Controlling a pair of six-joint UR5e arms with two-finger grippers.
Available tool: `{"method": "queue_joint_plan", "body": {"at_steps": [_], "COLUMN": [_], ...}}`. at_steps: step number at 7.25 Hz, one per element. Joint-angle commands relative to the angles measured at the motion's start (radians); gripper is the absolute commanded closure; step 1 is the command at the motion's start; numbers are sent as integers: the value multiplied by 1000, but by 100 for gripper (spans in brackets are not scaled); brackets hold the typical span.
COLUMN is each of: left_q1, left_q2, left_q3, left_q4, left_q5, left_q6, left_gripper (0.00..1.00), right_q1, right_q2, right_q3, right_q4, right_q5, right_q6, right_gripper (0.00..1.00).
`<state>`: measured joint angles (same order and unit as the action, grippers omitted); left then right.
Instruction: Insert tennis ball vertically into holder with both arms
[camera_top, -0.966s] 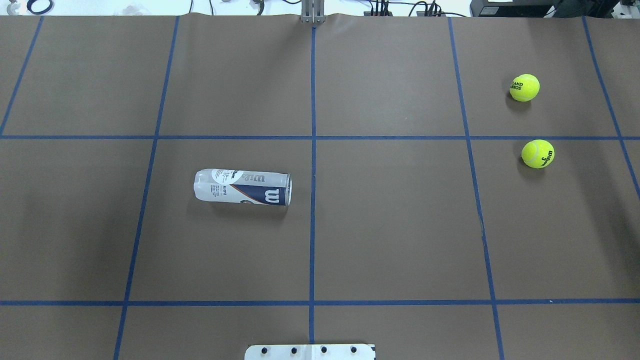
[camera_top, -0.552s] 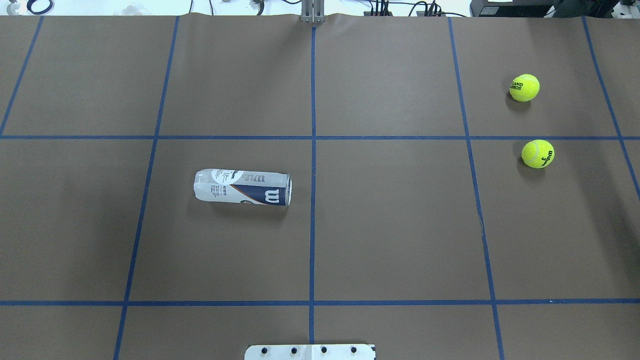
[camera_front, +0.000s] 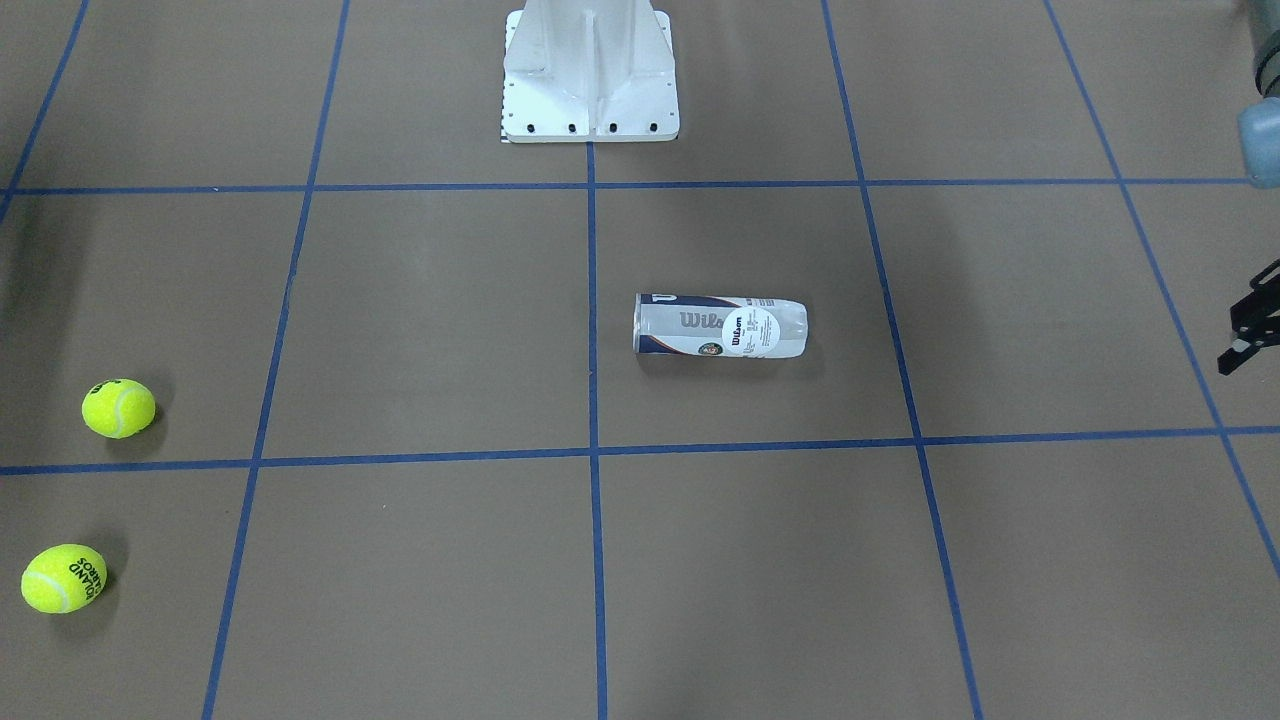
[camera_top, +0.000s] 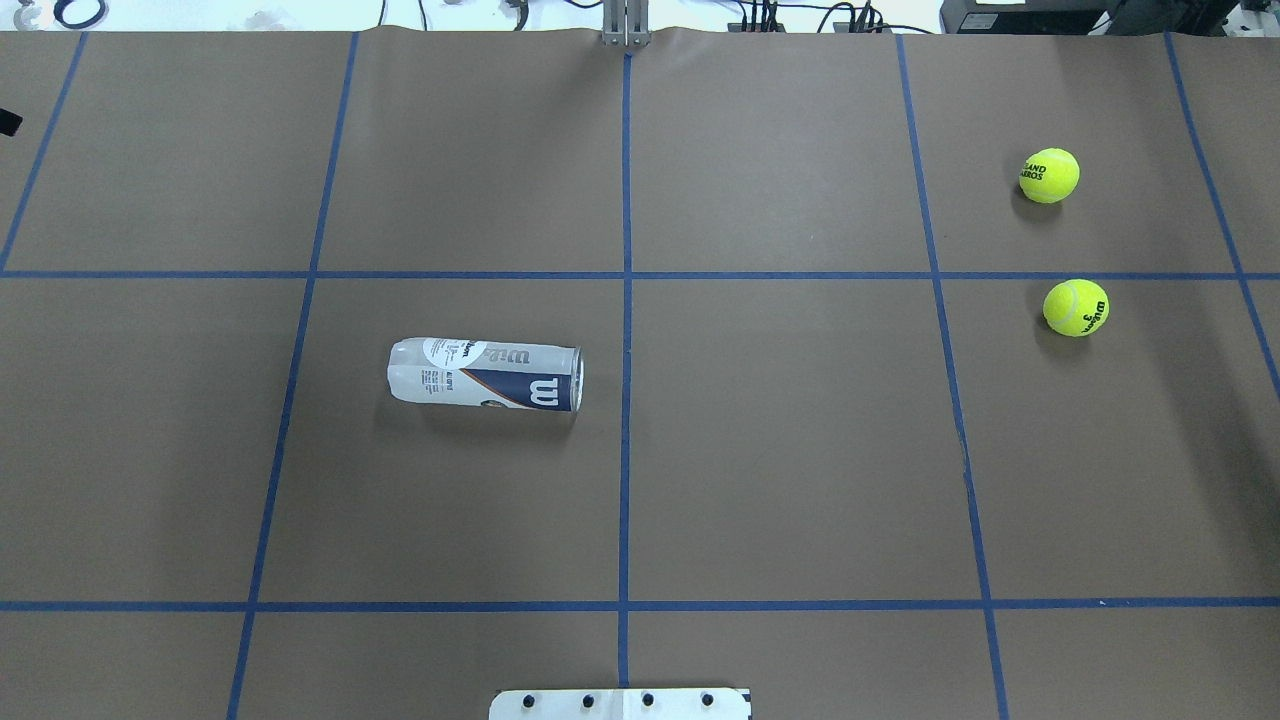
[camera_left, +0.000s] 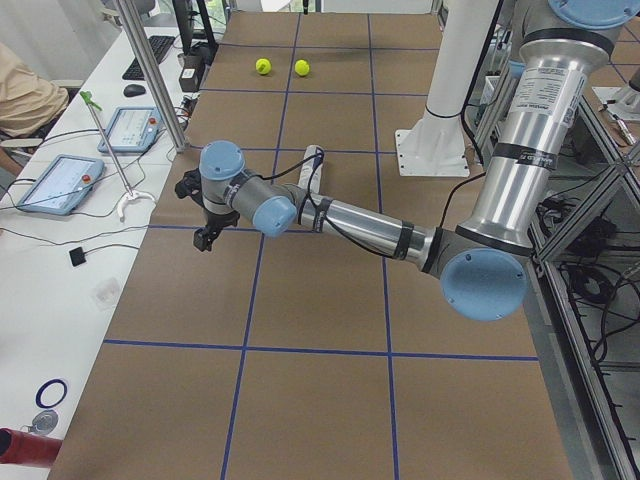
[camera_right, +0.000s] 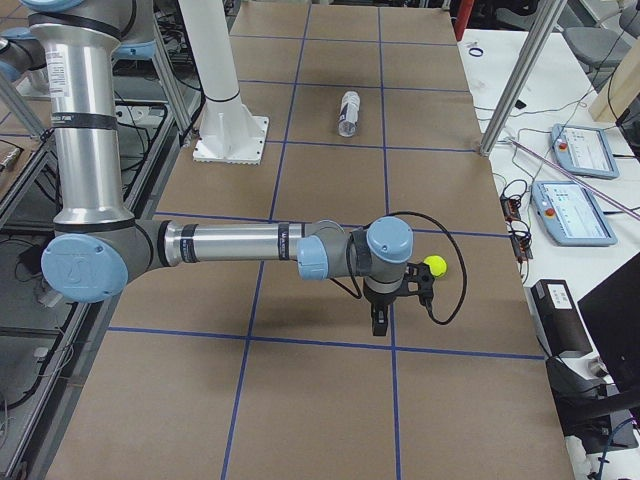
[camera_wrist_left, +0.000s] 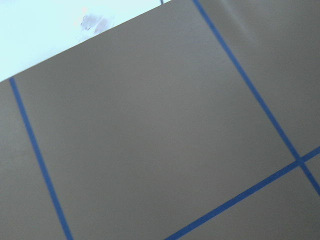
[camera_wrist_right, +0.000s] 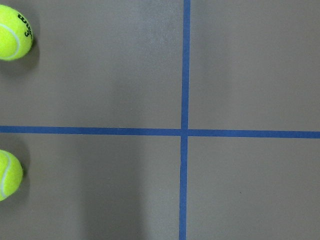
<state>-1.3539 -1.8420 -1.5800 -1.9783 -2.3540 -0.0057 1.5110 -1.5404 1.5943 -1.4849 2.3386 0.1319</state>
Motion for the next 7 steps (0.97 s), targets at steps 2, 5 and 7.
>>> {"method": "queue_joint_plan", "body": {"at_steps": [2, 5, 7], "left_q1": [135, 278, 340], "left_q2": [-106, -241, -319], "left_q3": [9, 0, -3], "left_q4": [-132, -132, -132], "left_q5": [5, 5, 7], "left_q6": [4, 4, 13], "left_gripper": [1, 0, 0], "right_q1": [0, 0, 0], "right_q2": [0, -1, -1], "right_q3": [3, 3, 4], "right_q4": [0, 0, 0], "right_q5": [1, 1, 4], "right_q6": [0, 2, 2], "right_gripper": [0, 0, 0]}}
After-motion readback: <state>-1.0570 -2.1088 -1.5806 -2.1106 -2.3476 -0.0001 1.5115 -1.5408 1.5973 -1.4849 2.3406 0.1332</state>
